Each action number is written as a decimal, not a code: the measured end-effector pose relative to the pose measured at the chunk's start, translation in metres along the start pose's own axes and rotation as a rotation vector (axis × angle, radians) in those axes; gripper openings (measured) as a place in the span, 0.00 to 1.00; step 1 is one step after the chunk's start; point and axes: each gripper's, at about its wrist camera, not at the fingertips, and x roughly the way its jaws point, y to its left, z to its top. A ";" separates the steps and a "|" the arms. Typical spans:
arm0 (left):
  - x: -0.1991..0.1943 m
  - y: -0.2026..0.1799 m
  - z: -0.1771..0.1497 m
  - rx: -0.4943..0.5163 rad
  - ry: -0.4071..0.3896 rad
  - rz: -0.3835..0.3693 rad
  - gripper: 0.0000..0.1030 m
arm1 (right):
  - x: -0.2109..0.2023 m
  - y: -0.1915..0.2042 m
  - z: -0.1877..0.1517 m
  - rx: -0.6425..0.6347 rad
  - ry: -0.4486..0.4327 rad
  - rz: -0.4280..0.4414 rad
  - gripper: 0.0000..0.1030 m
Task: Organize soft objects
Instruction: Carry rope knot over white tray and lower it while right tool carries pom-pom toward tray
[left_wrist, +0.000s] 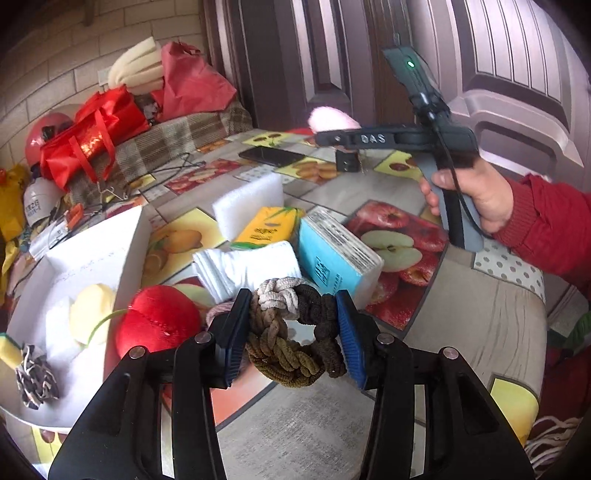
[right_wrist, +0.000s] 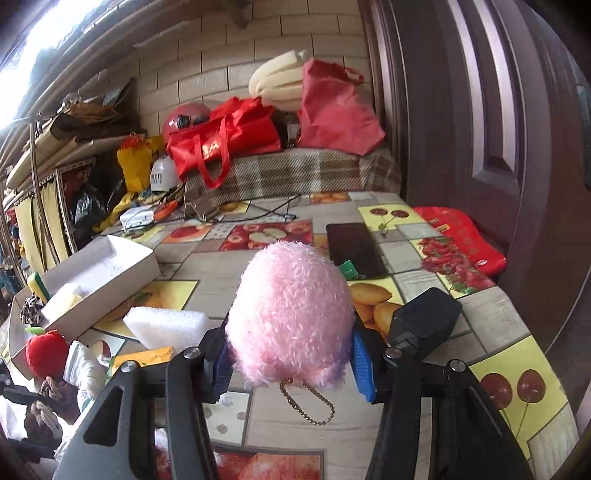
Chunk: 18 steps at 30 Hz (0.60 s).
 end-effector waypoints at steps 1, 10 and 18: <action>-0.004 0.005 0.000 -0.023 -0.022 0.007 0.43 | -0.004 0.003 -0.001 -0.007 -0.016 -0.002 0.52; -0.038 0.051 -0.007 -0.237 -0.174 0.134 0.43 | -0.048 0.052 -0.014 -0.108 -0.100 0.108 0.52; -0.050 0.062 -0.012 -0.289 -0.219 0.234 0.43 | -0.051 0.103 -0.018 -0.187 -0.115 0.217 0.52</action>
